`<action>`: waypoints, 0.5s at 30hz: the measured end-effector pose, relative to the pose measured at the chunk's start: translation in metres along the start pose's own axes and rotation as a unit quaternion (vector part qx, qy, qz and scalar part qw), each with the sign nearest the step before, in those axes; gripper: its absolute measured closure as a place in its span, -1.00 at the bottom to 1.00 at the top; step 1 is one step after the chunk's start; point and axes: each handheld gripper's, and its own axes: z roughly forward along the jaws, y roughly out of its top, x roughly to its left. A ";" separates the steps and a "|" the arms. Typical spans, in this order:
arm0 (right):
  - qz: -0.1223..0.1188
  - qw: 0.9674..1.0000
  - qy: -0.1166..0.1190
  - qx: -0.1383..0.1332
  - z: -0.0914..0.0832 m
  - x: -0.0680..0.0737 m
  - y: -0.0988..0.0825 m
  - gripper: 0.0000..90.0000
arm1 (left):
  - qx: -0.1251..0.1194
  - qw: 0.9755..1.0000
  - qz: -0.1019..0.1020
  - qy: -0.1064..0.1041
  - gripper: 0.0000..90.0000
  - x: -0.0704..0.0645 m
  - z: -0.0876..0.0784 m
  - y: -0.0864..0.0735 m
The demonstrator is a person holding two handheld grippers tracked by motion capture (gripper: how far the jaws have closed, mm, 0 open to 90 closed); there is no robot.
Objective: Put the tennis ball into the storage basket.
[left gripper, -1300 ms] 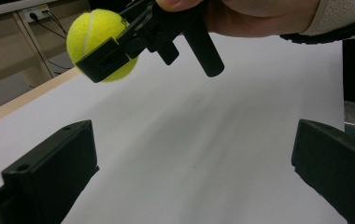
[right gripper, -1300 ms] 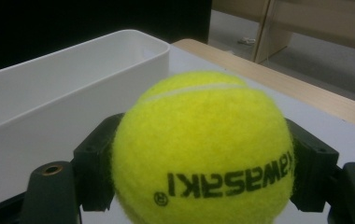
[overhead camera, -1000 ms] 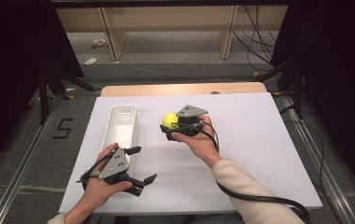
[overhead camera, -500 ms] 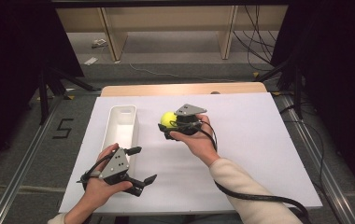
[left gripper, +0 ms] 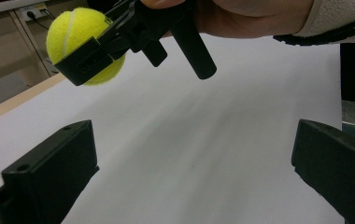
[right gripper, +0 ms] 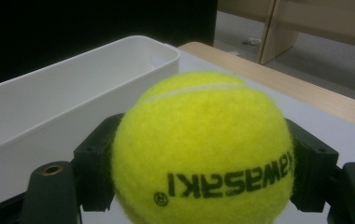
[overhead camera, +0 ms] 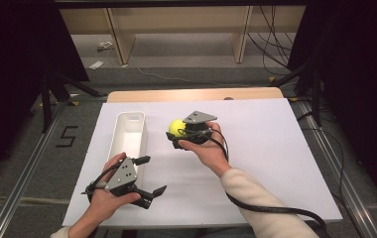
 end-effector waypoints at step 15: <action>0.002 1.000 -0.001 0.001 0.002 0.001 0.002 -0.41 | 0.000 1.000 0.001 -0.003 -1.00 0.000 0.000 0.000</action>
